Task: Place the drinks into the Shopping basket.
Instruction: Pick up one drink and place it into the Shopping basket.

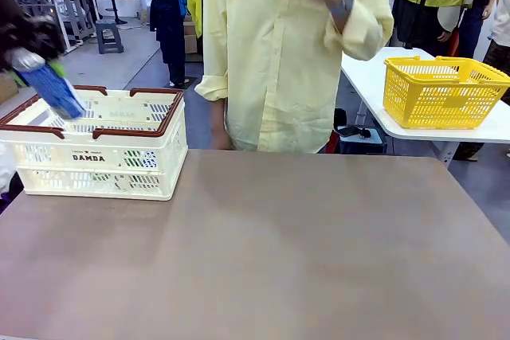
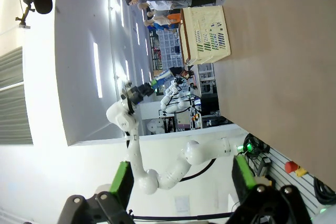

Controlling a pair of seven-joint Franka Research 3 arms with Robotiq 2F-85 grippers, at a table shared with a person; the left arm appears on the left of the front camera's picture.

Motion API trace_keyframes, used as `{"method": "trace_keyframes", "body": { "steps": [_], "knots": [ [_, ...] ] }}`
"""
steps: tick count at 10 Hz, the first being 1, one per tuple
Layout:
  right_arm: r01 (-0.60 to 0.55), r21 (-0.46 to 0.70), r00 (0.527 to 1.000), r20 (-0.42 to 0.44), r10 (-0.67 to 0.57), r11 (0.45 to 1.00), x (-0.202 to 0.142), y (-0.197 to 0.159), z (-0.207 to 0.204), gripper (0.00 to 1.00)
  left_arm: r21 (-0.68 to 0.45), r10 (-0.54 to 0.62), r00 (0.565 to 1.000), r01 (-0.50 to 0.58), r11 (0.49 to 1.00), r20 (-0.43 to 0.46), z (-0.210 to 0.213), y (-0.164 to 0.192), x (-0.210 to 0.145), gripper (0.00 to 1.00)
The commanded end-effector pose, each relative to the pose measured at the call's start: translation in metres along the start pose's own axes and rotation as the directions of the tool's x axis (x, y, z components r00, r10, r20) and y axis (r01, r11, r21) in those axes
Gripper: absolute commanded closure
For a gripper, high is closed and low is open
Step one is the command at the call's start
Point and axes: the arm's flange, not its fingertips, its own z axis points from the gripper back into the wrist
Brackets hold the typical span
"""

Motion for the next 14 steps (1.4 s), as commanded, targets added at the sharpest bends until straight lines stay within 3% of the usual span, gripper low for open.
{"method": "trace_keyframes", "body": {
  "steps": [1,2,4,5,6,7,8,12,14],
  "knots": [
    [0.012,0.005,1.0,-0.001,-0.012,1.0,-0.002,0.004,-0.001,0.0,0.004,-0.049,0.997,0.049,0.999,0.056,-0.009,0.009,0.095,1.0],
    [0.012,0.005,1.0,-0.001,-0.012,1.0,-0.002,0.004,-0.001,0.0,0.053,-0.051,0.996,0.047,0.998,0.071,-0.03,0.011,0.116,1.0],
    [0.012,0.005,1.0,-0.001,-0.012,1.0,-0.002,0.004,-0.001,0.0,0.1,-0.125,0.992,0.126,0.987,-0.012,-0.084,0.015,0.126,1.0],
    [0.012,0.005,1.0,-0.001,-0.012,1.0,-0.002,0.004,-0.001,0.0,0.206,-0.088,0.996,0.089,0.975,-0.012,-0.105,0.021,0.127,1.0],
    [0.012,0.005,1.0,-0.001,-0.012,1.0,-0.002,0.004,-0.001,0.0,0.235,-0.058,0.996,0.072,0.969,-0.065,-0.123,0.03,0.124,1.0],
    [0.012,0.005,1.0,-0.001,-0.012,1.0,-0.002,0.004,-0.001,0.0,0.238,0.011,0.996,0.01,0.971,-0.085,-0.131,0.034,0.121,1.0],
    [0.012,0.005,1.0,-0.001,-0.012,1.0,-0.002,0.004,-0.001,0.0,0.17,-0.088,0.995,0.096,0.981,-0.054,-0.127,0.024,0.129,1.0],
    [0.012,0.005,1.0,-0.001,-0.012,1.0,-0.002,0.004,-0.001,0.0,0.196,-0.067,0.995,0.081,0.977,-0.074,-0.137,0.023,0.127,1.0],
    [0.012,0.005,1.0,-0.001,-0.012,1.0,-0.002,0.004,-0.001,0.0,0.125,-0.316,0.927,0.344,0.93,-0.2,-0.19,0.014,0.171,1.0]
  ]
}}
